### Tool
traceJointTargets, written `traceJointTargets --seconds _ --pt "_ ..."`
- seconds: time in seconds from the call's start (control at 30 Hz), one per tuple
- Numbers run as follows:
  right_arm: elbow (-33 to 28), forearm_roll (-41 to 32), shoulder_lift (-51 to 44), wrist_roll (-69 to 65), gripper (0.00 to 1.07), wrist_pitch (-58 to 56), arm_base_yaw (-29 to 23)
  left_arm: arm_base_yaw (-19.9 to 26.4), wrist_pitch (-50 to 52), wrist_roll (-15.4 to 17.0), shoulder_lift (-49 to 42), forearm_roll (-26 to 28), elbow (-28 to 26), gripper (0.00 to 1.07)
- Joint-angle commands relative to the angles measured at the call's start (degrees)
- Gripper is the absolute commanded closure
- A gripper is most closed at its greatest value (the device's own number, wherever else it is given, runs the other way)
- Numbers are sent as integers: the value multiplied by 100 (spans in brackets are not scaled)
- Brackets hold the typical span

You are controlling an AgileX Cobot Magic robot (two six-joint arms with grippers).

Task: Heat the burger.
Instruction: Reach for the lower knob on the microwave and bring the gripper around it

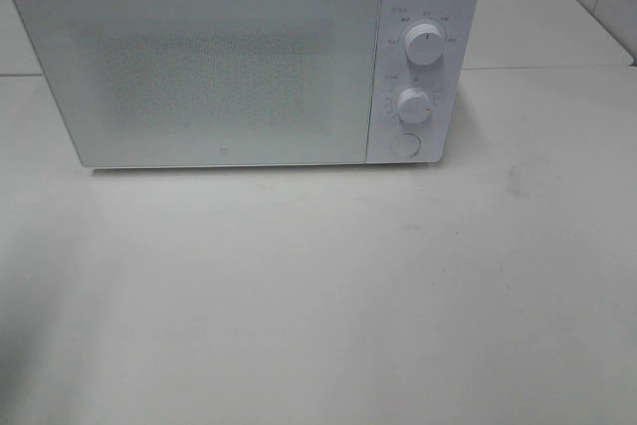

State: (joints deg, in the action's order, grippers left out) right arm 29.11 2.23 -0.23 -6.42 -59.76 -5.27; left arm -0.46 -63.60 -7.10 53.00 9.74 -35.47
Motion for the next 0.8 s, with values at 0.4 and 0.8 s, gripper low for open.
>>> traceJointTargets --seconds 0.4,0.8 --pt "-6 -6 -143 69 32 40 40 17 395 6 -2246 -69 670 6" --pt "-6 -6 -143 69 32 40 40 17 395 6 -4120 -34 670 6"
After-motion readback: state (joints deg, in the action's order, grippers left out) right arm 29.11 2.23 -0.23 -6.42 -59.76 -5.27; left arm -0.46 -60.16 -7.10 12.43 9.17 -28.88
